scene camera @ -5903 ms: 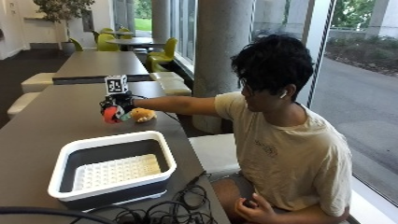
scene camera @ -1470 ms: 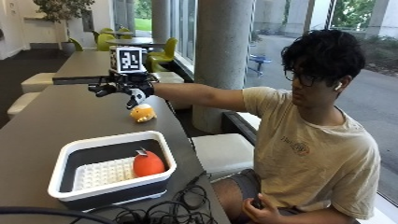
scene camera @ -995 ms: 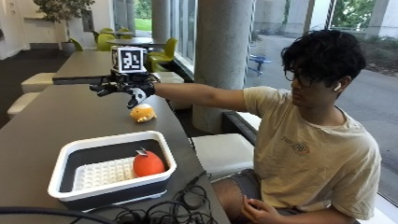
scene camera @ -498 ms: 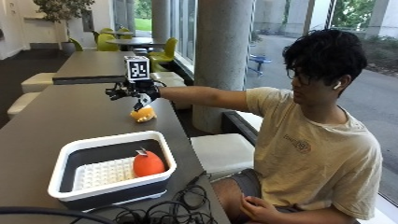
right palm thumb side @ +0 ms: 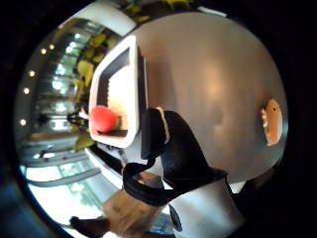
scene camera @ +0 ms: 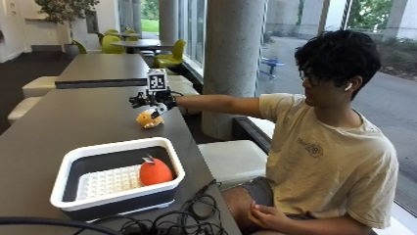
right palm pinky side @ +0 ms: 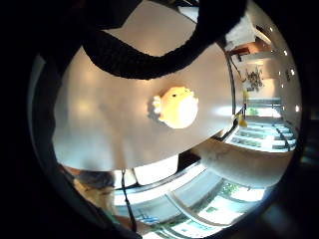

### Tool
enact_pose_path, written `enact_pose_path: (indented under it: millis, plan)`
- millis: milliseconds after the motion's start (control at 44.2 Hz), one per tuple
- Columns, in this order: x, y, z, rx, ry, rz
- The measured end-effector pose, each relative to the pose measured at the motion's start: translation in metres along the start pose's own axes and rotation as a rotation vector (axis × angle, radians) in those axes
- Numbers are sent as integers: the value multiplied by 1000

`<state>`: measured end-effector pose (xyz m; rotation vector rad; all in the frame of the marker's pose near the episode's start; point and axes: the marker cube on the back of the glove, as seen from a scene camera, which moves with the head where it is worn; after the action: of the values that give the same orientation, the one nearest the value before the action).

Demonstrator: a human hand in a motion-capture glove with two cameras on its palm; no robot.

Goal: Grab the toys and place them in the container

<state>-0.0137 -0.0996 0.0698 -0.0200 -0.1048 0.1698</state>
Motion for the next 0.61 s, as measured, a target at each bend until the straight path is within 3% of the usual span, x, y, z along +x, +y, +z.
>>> enact_pose_path:
  millis: [113, 226, 362, 611]
  plan:
    - [19, 9, 9, 9, 7, -20]
    - [8, 18, 23, 19, -270, 6]
    - [-23, 23, 1, 17, 93, 38]
    - [-31, 19, 7, 40, 56, -47]
